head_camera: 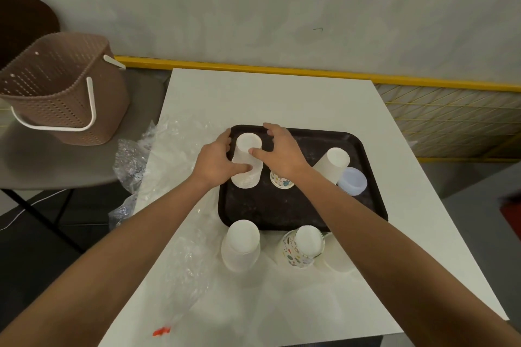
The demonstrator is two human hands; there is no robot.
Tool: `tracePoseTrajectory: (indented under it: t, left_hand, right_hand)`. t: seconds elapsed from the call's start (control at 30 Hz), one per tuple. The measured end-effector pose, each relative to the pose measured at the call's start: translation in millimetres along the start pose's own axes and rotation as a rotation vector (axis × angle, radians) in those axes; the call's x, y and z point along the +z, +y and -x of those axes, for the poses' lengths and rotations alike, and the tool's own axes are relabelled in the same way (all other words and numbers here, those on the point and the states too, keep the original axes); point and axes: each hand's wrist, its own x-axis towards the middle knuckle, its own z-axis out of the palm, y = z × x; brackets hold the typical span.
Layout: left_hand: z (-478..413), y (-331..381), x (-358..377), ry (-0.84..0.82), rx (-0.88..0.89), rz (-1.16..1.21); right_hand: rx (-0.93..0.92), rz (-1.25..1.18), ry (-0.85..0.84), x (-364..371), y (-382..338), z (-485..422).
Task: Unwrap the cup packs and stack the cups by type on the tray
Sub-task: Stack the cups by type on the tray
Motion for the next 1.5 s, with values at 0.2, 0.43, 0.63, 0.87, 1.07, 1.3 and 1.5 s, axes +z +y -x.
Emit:
tracePoseTrajectory:
  t: [0.2, 0.43, 0.63, 0.87, 1.07, 1.3, 1.5]
  left_hand:
    - [38.0, 5.9, -17.3, -0.005, 0.047, 0.024]
    - [91.0, 1.3, -16.3, -0.138, 0.121, 0.015]
    - [126.1, -4.2, -4.7, -0.191, 0.164, -0.003]
    - [148.0, -18.3, 15.2, -0.154, 0.093, 0.004]
    - [152.1, -31.6, 29.9, -0.090, 0.038, -0.026]
    - [152.5, -34.7, 34.4, -0.067, 0.036, -0.036]
    - [153.0, -35.3, 30.0, -0.058, 0.064, -0.070]
  right_hand:
    - [-0.034, -0.056, 0.010, -16.2, -6.3, 22.5]
    - [-0.110, -0.047, -0.113, -25.5, -13.1, 57.6]
    - [-0.154, 0.019, -0.245, -13.5, -12.5, 87.4]
    - [-0.144, 0.056, -0.373, -1.5, -10.0, 113.2]
    - [-0.181, 0.152, -0.441, 7.2, -8.6, 125.2]
    - [-0.233, 0.228, -0.380, 12.3, -10.3, 134.1]
    - [-0.240, 0.190, -0.365, 12.3, -9.9, 134.0]
